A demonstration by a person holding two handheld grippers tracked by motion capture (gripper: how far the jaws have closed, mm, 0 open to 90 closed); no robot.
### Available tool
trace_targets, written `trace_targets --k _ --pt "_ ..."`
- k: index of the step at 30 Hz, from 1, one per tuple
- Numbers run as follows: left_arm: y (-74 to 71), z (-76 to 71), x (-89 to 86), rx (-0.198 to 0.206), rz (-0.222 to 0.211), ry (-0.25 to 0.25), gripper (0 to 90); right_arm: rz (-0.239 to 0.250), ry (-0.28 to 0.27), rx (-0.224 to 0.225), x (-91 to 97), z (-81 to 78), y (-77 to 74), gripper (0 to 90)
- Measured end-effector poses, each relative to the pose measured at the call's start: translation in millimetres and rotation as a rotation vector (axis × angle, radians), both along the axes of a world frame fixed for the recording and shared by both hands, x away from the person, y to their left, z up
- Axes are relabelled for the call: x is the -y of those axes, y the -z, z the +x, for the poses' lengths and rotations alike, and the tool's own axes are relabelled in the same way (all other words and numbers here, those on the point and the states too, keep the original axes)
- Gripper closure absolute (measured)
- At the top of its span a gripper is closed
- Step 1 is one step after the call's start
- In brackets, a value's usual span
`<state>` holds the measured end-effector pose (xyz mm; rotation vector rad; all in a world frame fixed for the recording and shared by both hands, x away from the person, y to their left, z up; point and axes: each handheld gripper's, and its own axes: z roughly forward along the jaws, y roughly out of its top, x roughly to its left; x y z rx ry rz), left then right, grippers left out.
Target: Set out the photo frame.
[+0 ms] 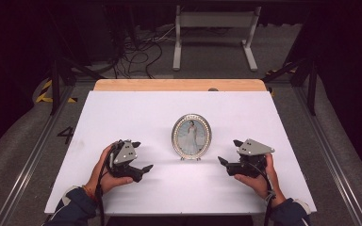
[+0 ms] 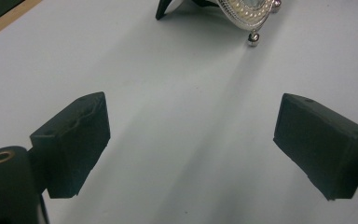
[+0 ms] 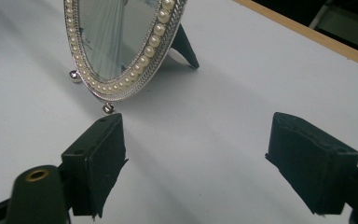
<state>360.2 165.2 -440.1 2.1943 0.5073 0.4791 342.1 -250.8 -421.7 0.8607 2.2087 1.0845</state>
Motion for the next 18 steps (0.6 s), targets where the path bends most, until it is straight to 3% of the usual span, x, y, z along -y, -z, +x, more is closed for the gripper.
trace_targets --k 18 --pt "4.6 -9.4 -34.8 -0.008 -0.02 -0.065 11.1 -0.019 0.04 0.003 22.5 -11.5 4.6 18.2"
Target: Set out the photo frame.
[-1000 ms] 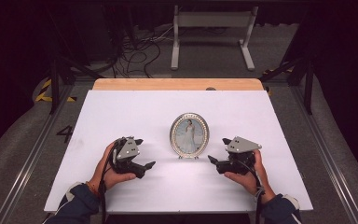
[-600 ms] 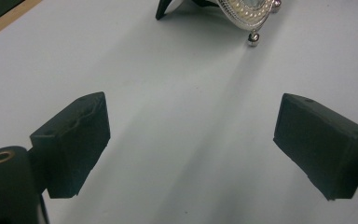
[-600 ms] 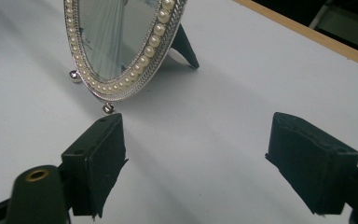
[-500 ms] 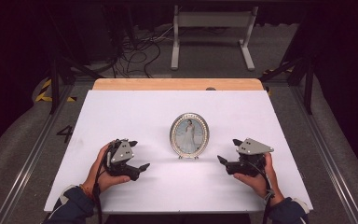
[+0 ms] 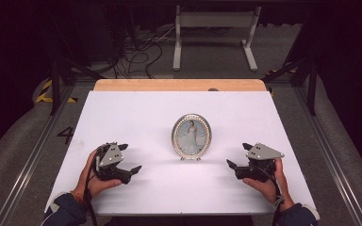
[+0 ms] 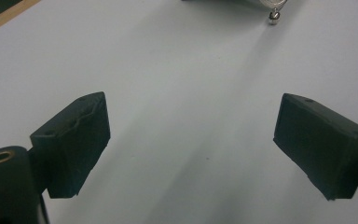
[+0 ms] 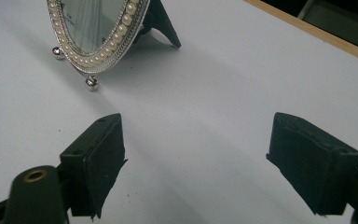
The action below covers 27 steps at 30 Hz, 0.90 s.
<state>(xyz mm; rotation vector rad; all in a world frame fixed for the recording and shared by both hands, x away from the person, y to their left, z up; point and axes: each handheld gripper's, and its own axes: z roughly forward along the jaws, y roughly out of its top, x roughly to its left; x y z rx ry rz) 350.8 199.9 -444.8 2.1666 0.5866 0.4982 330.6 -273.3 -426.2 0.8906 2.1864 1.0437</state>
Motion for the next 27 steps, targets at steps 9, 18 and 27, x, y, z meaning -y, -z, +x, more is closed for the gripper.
trace_targets --k 9,18,27 --pt "6.3 -5.7 -14.8 -0.01 0.013 -0.03 10.5 0.005 0.038 0.001 15.9 -5.5 3.9 17.9" --pt "10.3 -11.0 -33.4 -0.022 -0.001 -0.064 10.8 0.012 0.086 -0.006 32.9 -12.7 8.9 17.6" --pt "12.1 -17.2 -55.7 -0.036 -0.019 -0.113 9.6 0.019 0.125 -0.019 54.4 -24.1 14.4 16.9"
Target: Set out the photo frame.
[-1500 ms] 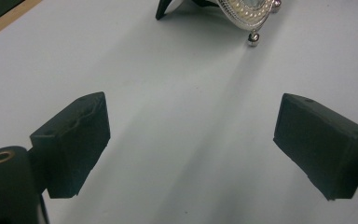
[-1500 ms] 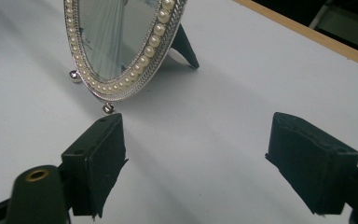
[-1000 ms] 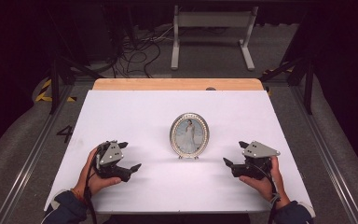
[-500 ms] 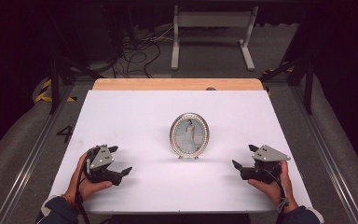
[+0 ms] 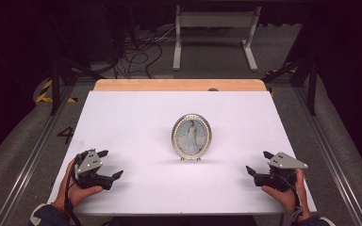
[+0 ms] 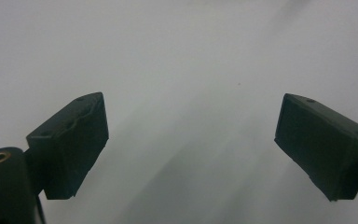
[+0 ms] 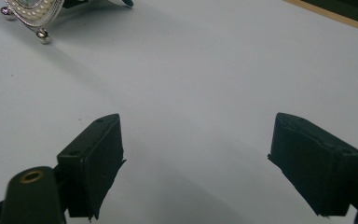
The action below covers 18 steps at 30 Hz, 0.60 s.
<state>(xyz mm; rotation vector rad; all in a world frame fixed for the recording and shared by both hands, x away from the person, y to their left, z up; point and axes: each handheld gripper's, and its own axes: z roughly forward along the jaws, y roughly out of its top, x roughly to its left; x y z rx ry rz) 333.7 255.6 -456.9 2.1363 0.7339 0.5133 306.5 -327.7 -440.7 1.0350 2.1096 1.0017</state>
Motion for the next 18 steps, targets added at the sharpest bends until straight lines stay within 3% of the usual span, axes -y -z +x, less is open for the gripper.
trace_targets --k 10,18 --pt "1.2 -1.9 -24.3 -0.002 -0.032 -0.095 8.8 0.01 0.035 -0.009 12.9 -6.3 5.6 16.6" --pt "2.6 -6.2 -20.5 0.003 -0.01 -0.077 8.8 -0.001 0.025 -0.004 6.2 -6.2 5.3 16.4"
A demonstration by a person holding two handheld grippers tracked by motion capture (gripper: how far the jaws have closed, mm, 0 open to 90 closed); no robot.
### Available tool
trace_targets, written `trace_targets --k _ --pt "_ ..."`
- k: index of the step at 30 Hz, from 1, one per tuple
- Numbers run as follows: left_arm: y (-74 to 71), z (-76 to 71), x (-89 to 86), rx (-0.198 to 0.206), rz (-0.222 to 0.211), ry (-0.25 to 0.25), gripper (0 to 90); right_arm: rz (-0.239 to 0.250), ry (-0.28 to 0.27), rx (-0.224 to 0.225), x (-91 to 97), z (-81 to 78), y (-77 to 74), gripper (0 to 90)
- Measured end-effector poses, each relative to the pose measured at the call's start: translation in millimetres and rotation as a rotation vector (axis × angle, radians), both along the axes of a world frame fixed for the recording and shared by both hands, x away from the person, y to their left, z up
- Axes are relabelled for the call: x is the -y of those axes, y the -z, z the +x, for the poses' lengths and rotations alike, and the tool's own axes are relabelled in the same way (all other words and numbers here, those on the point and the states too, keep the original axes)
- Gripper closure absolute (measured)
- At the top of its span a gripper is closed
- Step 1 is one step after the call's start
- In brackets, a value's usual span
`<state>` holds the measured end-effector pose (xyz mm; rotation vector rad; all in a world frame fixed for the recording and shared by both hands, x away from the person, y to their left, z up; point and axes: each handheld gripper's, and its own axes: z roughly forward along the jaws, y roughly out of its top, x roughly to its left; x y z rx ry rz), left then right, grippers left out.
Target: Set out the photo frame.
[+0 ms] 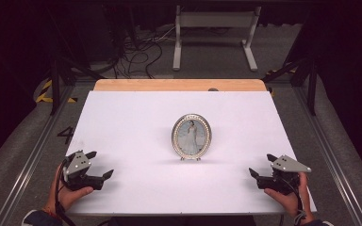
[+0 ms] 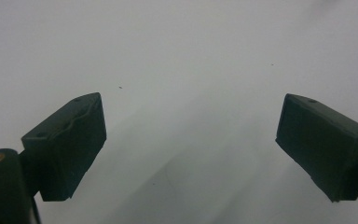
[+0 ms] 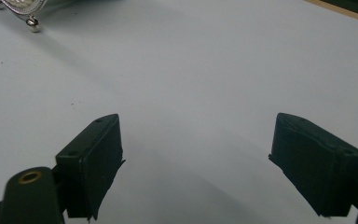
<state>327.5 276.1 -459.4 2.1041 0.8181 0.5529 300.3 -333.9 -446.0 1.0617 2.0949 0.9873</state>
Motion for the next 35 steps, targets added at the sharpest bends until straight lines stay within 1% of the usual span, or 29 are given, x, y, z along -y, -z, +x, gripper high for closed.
trace_targets --k 5,9,11,17,21,23,25,27,31,35 --pt "0.4 0.5 0.3 -0.003 -0.003 0.005 8.8 0.002 -0.006 0.004 -1.9 1.0 -0.2 16.3" --pt "0.6 1.1 2.1 -0.002 0.007 0.015 8.8 0.004 -0.003 0.001 -0.3 1.1 0.6 16.3" --pt "0.7 0.8 2.5 -0.004 0.015 0.011 8.7 0.007 0.0 0.004 0.6 1.0 0.4 16.3" --pt "1.2 2.2 2.1 -0.004 0.011 0.009 8.7 0.008 0.003 0.005 2.6 0.8 0.0 16.2" --pt "0.4 2.5 2.8 0.0 0.019 0.008 8.6 0.005 0.003 0.003 2.6 1.4 0.8 16.2" --pt "0.4 2.8 2.8 -0.001 0.014 0.008 8.6 -0.002 0.006 0.003 2.8 1.4 1.4 16.2" --pt "0.4 3.0 2.8 0.0 0.015 0.01 8.6 0.001 0.01 0.002 3.5 1.2 1.7 16.2" --pt "0.4 3.0 2.0 -0.01 -0.002 0.014 8.5 0.002 0.015 0.002 4.3 1.1 1.8 16.2" --pt "0.5 3.5 -0.3 -0.012 -0.017 0.015 8.2 0.007 0.015 0.005 4.7 2.3 2.0 16.1" --pt "1.6 5.4 0.5 -0.02 -0.016 0.018 8.2 0.003 0.013 0.004 3.8 2.9 2.5 16.0"
